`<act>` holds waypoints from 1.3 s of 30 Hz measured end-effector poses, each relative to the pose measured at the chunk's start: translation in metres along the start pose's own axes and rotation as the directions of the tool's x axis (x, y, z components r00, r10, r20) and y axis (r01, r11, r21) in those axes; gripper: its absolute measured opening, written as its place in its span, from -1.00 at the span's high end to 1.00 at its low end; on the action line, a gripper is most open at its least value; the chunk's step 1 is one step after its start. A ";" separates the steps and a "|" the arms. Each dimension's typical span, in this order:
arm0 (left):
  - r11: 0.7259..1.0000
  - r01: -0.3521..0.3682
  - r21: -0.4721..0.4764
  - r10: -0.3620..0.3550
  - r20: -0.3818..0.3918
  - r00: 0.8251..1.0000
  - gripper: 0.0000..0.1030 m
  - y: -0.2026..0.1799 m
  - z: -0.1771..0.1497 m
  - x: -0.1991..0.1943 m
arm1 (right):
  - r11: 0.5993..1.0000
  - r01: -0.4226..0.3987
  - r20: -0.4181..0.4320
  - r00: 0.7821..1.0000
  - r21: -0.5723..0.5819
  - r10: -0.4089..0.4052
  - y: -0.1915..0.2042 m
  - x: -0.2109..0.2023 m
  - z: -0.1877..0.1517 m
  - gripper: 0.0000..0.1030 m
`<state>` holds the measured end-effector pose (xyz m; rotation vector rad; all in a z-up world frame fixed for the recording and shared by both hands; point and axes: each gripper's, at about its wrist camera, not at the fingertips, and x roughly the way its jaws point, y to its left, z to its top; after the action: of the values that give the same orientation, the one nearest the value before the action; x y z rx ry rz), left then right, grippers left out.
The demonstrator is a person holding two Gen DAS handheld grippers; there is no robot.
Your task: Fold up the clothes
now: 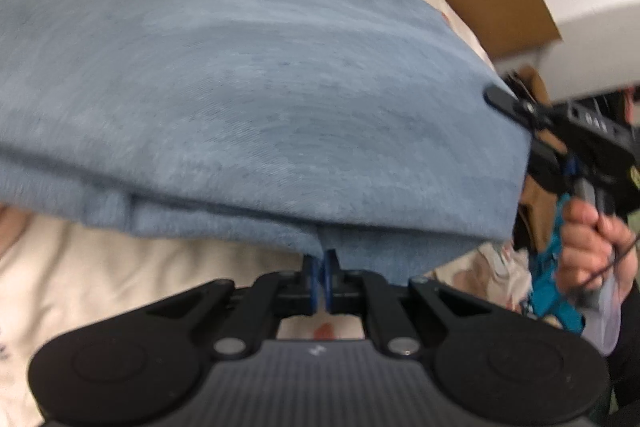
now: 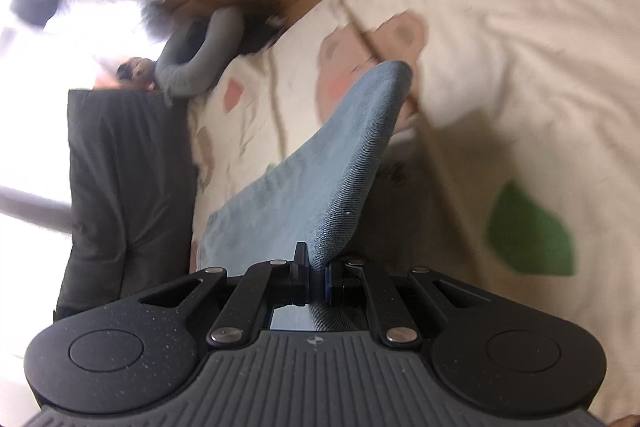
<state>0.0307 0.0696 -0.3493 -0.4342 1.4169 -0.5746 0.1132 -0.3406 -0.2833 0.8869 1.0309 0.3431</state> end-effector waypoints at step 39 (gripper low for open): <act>0.985 0.076 0.155 -0.054 -0.143 0.988 0.48 -0.075 0.056 0.069 | 0.981 0.143 -0.073 0.988 0.129 -0.135 -0.133 -0.038 -0.007 0.40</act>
<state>0.0820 -0.0348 -0.3522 -0.3184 1.4801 -0.7785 0.0685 -0.4428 -0.3647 0.9232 1.1799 0.1869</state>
